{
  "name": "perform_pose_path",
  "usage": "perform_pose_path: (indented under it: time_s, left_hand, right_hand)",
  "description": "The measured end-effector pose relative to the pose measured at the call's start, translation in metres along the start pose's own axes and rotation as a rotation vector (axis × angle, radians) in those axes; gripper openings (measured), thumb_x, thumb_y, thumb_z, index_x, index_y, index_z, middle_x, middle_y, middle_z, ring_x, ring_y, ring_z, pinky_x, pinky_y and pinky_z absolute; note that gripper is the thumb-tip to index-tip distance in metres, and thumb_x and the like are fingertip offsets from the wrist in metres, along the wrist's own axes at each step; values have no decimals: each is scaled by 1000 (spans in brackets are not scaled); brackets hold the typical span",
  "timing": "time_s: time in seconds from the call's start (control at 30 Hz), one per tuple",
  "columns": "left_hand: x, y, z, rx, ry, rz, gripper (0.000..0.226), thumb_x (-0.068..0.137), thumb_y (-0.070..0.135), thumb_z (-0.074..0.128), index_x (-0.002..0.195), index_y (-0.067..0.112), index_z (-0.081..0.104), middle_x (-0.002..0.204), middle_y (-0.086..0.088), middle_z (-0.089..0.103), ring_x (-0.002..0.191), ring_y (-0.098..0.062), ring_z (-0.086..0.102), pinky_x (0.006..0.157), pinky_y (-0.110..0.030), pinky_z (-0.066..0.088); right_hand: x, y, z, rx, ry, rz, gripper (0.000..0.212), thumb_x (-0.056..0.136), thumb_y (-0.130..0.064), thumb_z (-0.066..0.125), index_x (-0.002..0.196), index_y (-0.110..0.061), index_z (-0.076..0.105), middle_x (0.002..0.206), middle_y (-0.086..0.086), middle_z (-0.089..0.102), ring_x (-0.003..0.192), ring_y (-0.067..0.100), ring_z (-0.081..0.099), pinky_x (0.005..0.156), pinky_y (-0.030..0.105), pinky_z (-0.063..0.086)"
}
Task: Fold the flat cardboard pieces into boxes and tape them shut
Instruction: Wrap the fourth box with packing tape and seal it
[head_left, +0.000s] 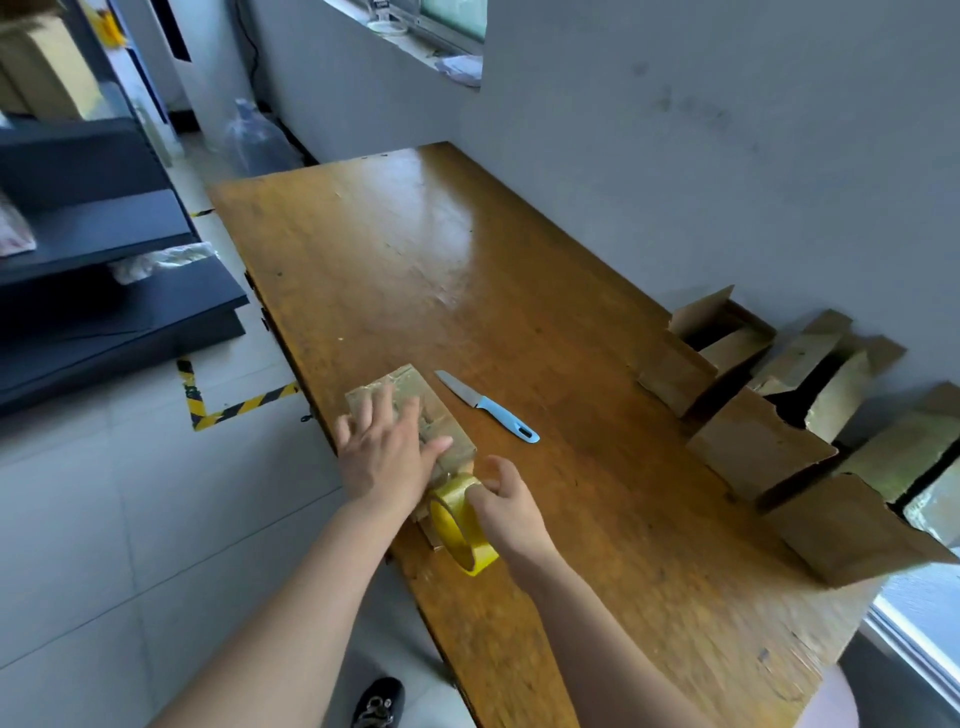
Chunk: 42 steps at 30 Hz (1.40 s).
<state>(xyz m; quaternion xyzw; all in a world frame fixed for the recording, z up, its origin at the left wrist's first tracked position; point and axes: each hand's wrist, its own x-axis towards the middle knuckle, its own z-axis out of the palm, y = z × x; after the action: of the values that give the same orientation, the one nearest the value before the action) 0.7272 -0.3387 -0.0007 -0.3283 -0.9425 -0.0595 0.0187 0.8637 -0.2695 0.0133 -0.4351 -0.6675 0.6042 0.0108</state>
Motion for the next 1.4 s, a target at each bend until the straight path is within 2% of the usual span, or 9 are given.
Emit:
perform_pose_path:
  time_s: [0.1, 0.27, 0.4, 0.7, 0.8, 1.03, 1.17, 1.3, 1.4]
  left_hand:
    - [-2, -9, 9, -44, -62, 76, 54, 99, 52, 29, 146, 27, 36, 156, 2, 31, 143, -18, 23, 104, -43, 29]
    - [13, -27, 13, -136, -207, 118, 55, 102, 47, 13, 154, 30, 9, 162, 9, 1, 148, -11, -8, 117, -53, 5]
    - [25, -34, 13, -135, -236, 135, 54, 102, 46, 12, 154, 31, 7, 162, 11, -2, 148, -9, -9, 117, -53, 1]
    - [34, -43, 22, -244, -225, 183, 60, 99, 55, 17, 154, 31, 10, 162, 12, -2, 147, -7, -12, 116, -53, -2]
    - [34, -45, 19, -239, -266, 219, 81, 88, 70, 29, 154, 31, 5, 161, 12, -8, 145, -7, -17, 116, -53, -1]
    - [26, -42, 14, -104, -181, 301, 95, 85, 63, 53, 154, 15, 8, 163, -4, 0, 148, -21, -7, 115, -53, 25]
    - [26, -34, 18, -90, -157, 287, 95, 87, 56, 56, 154, 11, 6, 162, -10, -1, 148, -26, -9, 116, -43, 24]
    - [26, -34, 23, -141, -102, 328, 89, 89, 49, 56, 154, 9, 9, 162, -13, 0, 147, -27, -12, 116, -35, 10]
    - [21, -40, 22, -233, -49, 353, 83, 87, 46, 59, 153, 13, 20, 162, -14, 2, 145, -23, -12, 116, -42, 20]
  right_hand:
    - [1, 2, 3, 76, 13, -18, 41, 93, -24, 56, 130, -25, 41, 120, -3, 54, 94, 9, 56, 57, 12, 43]
    - [4, 2, 5, -4, -119, 4, 27, 96, -49, 51, 108, -26, 58, 105, -7, 63, 93, 9, 59, 69, 20, 45]
    - [16, -5, 22, -385, 63, -131, 37, 97, -53, 42, 95, -21, 61, 85, -3, 63, 75, 11, 59, 58, 22, 44]
    - [45, -8, 34, -381, 76, 216, 40, 87, -53, 50, 73, -16, 58, 72, -3, 60, 65, 12, 58, 47, 23, 37]
    - [53, -17, 35, -402, 51, 248, 36, 86, -49, 50, 77, -16, 60, 78, 0, 64, 69, 15, 61, 48, 24, 38]
    - [60, -21, 38, -498, 16, 253, 47, 91, -55, 45, 99, -12, 63, 93, 2, 64, 78, 14, 60, 57, 23, 44]
    - [57, -26, 21, -129, -180, 436, 64, 87, -58, 55, 133, -16, 44, 128, 8, 52, 106, 22, 54, 77, 31, 47]
    - [56, -15, 8, -64, -305, 338, 43, 88, -44, 62, 123, -20, 52, 114, 8, 57, 97, 20, 60, 84, 34, 56]
    - [56, -13, 5, -92, -294, 274, 44, 88, -44, 65, 125, -22, 55, 114, 5, 59, 98, 18, 61, 82, 30, 57]
